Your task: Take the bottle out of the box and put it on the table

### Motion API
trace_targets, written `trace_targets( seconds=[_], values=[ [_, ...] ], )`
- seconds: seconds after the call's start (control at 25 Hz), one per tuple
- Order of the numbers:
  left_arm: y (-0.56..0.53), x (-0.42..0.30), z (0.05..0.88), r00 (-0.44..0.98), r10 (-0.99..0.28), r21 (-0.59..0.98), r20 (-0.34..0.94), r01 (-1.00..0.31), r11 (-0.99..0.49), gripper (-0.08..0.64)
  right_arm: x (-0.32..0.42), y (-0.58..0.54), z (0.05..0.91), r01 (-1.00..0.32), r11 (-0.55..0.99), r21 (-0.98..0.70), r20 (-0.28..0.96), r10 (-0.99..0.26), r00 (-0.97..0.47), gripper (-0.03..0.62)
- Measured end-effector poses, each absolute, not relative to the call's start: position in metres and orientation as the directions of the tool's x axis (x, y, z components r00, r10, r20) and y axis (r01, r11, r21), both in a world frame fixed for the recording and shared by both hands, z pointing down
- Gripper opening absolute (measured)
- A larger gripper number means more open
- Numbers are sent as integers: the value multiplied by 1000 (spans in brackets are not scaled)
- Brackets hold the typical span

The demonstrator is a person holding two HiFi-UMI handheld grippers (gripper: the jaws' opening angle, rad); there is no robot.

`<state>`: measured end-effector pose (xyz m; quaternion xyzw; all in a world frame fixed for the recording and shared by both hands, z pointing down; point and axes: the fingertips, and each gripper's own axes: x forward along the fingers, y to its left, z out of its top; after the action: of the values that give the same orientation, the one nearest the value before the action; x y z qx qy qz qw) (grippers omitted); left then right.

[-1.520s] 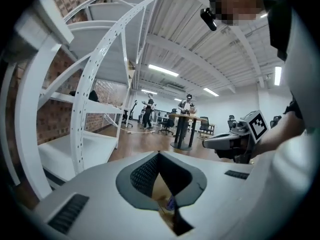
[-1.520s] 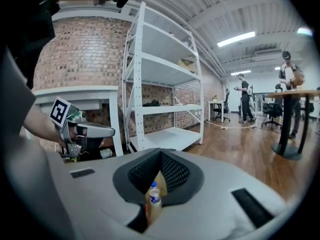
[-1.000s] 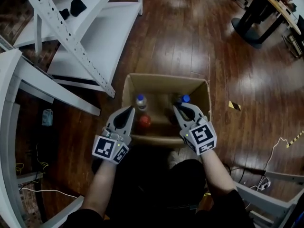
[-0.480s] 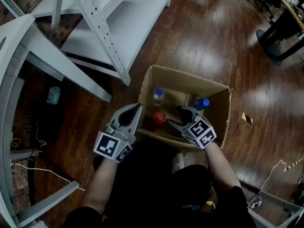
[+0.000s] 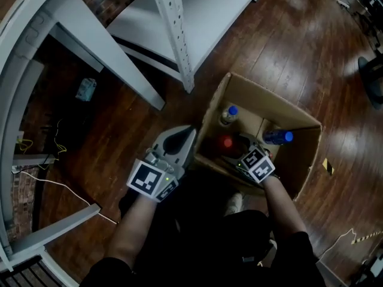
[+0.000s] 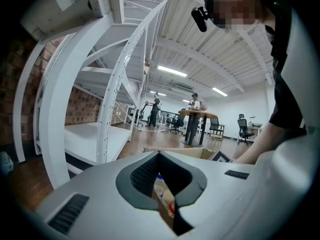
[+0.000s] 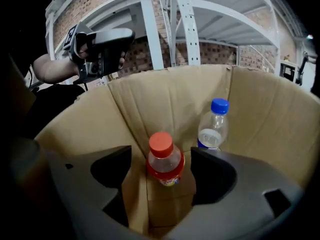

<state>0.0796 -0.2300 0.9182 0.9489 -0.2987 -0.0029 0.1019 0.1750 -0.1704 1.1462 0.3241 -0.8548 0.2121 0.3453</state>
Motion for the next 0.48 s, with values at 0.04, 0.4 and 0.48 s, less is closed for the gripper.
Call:
trace_targets(
  seconds=[0.04,0.4,0.48],
  values=[
    [-231,78,920,817,-573,202,63,-572,-795,-3,173,-171,1151,-696,703,-146,732,-396,-554,382],
    [-225,71,923,806,-589,135,51,-590,-796,-3,170,-179,1190,-705,694,-143,780,-359,-512,382],
    [-224,68,925,805,-590,143,55,-592,-793,-3,167,-182,1193,-704,697,-136,776,-367,-513,382]
  ],
)
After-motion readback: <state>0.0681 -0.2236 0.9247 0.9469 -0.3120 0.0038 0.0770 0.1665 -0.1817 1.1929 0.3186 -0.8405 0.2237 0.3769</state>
